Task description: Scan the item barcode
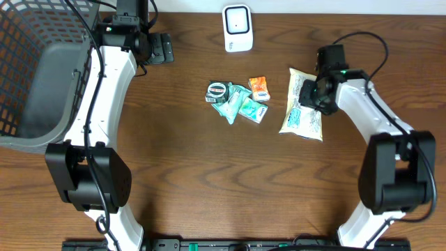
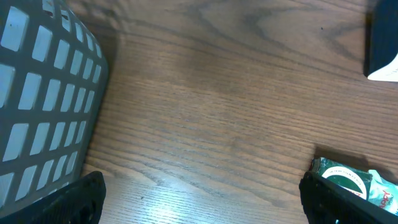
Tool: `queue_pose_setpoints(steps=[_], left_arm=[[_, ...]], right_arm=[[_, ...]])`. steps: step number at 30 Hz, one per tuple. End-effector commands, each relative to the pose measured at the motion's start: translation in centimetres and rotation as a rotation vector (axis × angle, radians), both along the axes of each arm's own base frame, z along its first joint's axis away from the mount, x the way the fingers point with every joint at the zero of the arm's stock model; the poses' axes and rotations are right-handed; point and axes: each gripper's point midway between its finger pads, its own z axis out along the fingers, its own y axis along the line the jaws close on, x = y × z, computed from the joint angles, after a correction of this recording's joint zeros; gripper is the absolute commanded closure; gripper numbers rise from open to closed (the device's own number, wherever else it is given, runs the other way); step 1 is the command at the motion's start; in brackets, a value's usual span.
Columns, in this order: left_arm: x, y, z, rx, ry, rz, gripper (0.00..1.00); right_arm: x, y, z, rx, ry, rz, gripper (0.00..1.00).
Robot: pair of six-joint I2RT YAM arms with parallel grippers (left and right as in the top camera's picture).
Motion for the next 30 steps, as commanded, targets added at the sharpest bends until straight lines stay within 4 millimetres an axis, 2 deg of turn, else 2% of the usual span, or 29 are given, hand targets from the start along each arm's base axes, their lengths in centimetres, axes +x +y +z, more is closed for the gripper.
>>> queue_pose_setpoints(steps=[1, 4, 7, 14, 17, 21, 30], left_arm=[[0.0, 0.2, 1.4, -0.003, -0.031, 0.018, 0.02], [0.0, 0.2, 1.4, -0.003, -0.031, 0.018, 0.03], [0.0, 0.2, 1.4, -0.003, -0.031, 0.018, 0.02], [0.0, 0.2, 1.4, -0.003, -0.031, 0.019, 0.02], [0.0, 0.2, 1.4, -0.003, -0.031, 0.018, 0.02], [0.0, 0.2, 1.4, -0.003, -0.031, 0.018, 0.02], [0.0, 0.2, 1.4, -0.003, -0.031, 0.019, 0.03]], right_arm=[[-0.7, 0.1, -3.4, 0.012, 0.086, -0.024, 0.69], [-1.1, 1.1, -4.4, 0.056, 0.117, 0.031, 0.72], [-1.0, 1.3, -4.0, 0.063, 0.112, 0.063, 0.72], [0.5, 1.6, 2.3, 0.061, 0.057, 0.085, 0.7], [-0.1, 1.8, 3.5, 0.058, 0.084, 0.096, 0.71], [-2.2, 2.3, 2.4, 0.053, 0.164, 0.11, 0.72], [-5.8, 3.8, -2.8, 0.042, 0.251, 0.157, 0.7]])
